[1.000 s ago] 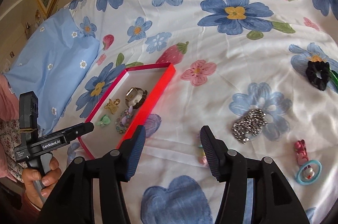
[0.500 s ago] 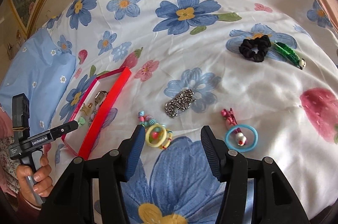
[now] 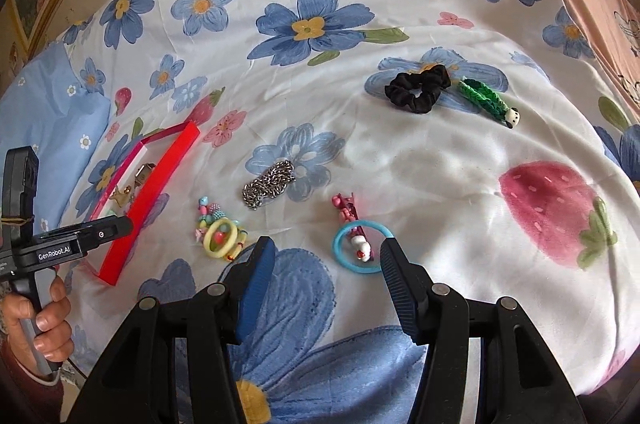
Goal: Organize jewelry
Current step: 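Grasp the pastel beaded bracelet with the left tool while the right tool grasps the blue hair tie, then carry pastel bracelet and blue hair tie into the red box and open both tools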
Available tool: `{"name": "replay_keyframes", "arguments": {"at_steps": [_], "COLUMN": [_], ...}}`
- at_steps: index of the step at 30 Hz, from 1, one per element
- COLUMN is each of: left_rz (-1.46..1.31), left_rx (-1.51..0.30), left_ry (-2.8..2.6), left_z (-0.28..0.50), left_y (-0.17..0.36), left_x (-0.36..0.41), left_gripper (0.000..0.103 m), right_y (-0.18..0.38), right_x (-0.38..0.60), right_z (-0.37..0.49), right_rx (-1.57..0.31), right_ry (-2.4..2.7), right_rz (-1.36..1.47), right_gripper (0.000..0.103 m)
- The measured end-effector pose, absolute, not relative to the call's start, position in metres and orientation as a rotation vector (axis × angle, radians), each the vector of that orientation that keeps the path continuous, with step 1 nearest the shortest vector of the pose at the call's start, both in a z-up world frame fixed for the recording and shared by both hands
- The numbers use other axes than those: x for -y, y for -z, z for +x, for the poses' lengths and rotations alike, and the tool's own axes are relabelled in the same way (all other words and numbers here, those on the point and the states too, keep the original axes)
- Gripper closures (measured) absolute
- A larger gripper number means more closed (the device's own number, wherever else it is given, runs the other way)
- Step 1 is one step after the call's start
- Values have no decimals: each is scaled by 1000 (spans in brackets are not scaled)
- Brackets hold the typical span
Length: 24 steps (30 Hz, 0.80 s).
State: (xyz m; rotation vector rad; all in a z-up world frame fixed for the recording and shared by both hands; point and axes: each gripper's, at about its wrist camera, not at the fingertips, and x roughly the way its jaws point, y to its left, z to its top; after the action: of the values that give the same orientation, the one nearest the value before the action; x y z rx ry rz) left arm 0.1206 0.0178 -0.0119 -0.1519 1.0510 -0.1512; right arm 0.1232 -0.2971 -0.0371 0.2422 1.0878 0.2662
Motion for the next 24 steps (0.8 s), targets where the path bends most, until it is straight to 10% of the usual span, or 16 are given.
{"name": "replay_keyframes", "arguments": {"at_steps": [12, 16, 21, 24], "left_rz": [-125, -109, -61, -20], "left_rx": [-1079, -1106, -1130, -1119], "left_ry": [188, 207, 239, 254], "left_z": [167, 184, 195, 194], "left_y": [32, 47, 63, 65], "left_x": [16, 30, 48, 55], "left_gripper": [41, 42, 77, 92], "right_y": [56, 66, 71, 68], "right_x": [327, 328, 324, 324], "right_z": [133, 138, 139, 137], "right_rx": [-1104, -1136, -1145, -1135], "right_ry": [-230, -234, -256, -263], "right_rz": [304, 318, 319, 318], "right_gripper": [48, 64, 94, 94]}}
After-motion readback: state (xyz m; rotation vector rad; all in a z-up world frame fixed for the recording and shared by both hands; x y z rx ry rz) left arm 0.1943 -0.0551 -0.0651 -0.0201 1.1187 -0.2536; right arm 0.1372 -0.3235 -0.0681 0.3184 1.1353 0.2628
